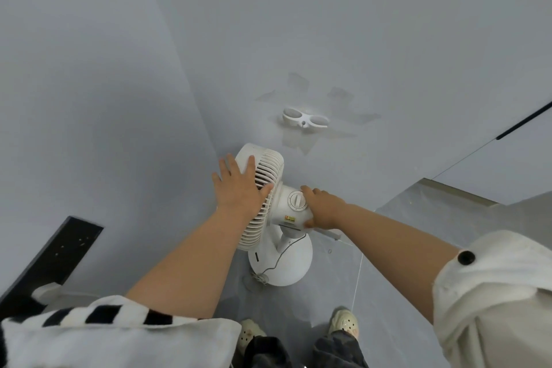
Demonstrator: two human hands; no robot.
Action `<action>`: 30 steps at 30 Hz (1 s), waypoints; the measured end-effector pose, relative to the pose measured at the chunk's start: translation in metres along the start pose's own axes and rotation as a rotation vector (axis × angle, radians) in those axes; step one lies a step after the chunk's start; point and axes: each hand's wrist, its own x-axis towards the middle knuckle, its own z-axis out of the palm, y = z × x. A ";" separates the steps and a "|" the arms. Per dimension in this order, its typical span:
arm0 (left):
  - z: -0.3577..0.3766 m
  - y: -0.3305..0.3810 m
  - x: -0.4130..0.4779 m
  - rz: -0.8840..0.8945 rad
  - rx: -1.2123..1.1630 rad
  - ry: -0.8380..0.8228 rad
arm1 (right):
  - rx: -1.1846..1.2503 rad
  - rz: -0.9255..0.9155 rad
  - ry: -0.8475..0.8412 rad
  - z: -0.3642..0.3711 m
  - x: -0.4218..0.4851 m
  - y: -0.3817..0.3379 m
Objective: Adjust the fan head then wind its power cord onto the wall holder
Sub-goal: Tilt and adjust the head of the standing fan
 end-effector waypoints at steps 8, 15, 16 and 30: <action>-0.001 0.016 -0.009 0.183 -0.009 0.020 | -0.010 0.017 0.007 -0.015 -0.018 0.011; -0.001 0.035 -0.009 0.297 -0.030 0.017 | -0.013 0.018 0.038 -0.024 -0.027 0.021; 0.000 0.036 -0.007 0.302 -0.018 0.017 | -0.009 0.015 0.046 -0.026 -0.028 0.022; 0.036 0.028 0.045 0.151 -0.162 0.087 | 0.081 -0.086 0.226 -0.022 0.015 0.029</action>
